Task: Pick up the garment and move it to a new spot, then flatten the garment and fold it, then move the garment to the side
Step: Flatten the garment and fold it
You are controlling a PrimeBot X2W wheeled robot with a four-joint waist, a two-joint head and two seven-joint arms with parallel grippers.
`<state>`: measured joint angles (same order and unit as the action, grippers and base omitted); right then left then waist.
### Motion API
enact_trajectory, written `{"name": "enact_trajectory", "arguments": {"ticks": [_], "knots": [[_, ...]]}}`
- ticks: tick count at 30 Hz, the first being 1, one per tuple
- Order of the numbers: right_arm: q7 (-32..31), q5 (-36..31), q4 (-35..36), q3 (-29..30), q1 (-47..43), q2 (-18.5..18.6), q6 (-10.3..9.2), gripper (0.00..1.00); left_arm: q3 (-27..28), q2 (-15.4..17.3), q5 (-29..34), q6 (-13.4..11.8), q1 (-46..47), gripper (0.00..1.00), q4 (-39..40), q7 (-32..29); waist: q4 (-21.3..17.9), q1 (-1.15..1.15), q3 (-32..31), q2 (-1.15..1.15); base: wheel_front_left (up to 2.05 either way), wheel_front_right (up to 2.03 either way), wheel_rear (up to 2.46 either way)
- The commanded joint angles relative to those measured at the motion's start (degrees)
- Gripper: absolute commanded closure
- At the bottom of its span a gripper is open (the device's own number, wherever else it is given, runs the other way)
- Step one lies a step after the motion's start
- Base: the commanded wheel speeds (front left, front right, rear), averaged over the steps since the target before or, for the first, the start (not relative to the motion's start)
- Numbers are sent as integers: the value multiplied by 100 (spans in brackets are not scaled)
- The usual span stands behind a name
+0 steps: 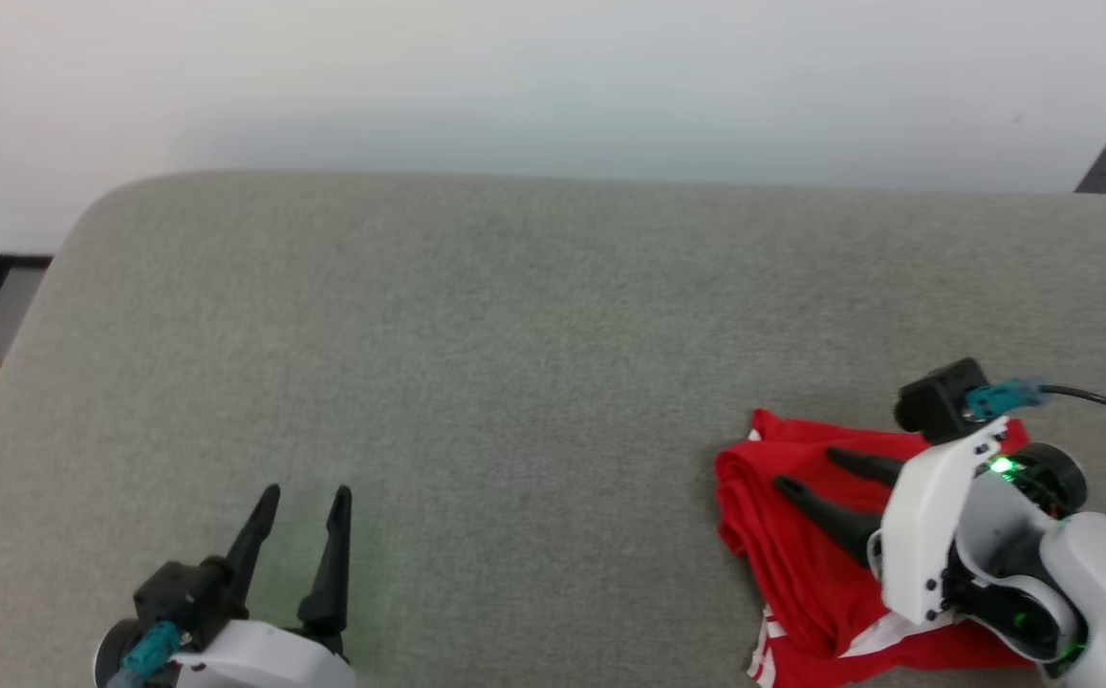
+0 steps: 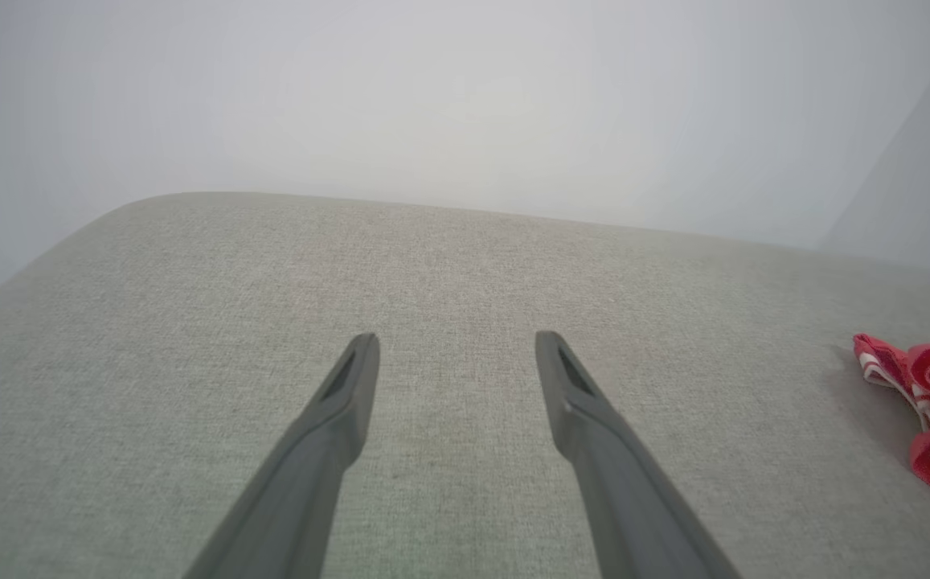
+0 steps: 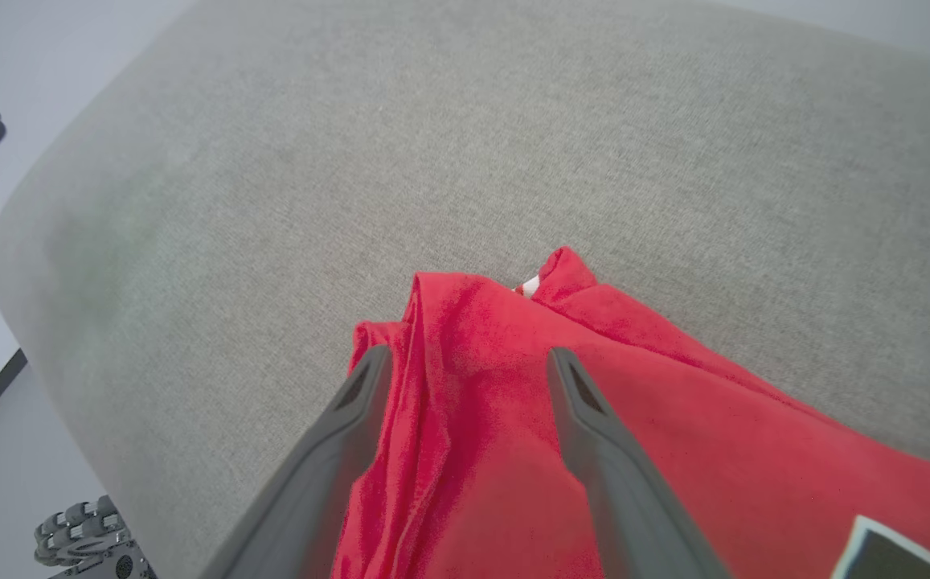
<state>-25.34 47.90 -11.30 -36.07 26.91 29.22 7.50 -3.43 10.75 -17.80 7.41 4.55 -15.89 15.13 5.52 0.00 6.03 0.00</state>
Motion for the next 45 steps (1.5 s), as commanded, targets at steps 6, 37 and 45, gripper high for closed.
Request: {"name": "enact_trajectory", "arguments": {"ticks": [6, 37, 45], "knots": [[795, 203, -186, 44, -114, 362, -2, 0, -62, 29, -108, 12, -204, 0, -142, -2, -358, 0, -495, 0, 0, 0, 0], [4022, -711, -1301, 1718, -1443, 193, -3, 0, 654, 60, 45, 13, -1211, 0, 713, -3, -875, 0, -825, 0, 0, 0, 0], [3920, -1143, -692, 2478, -2162, 86, -3, 0, 917, -45, 149, 12, -1706, 0, 1091, -3, -824, 0, -921, 0, 0, 0, 0]]}}
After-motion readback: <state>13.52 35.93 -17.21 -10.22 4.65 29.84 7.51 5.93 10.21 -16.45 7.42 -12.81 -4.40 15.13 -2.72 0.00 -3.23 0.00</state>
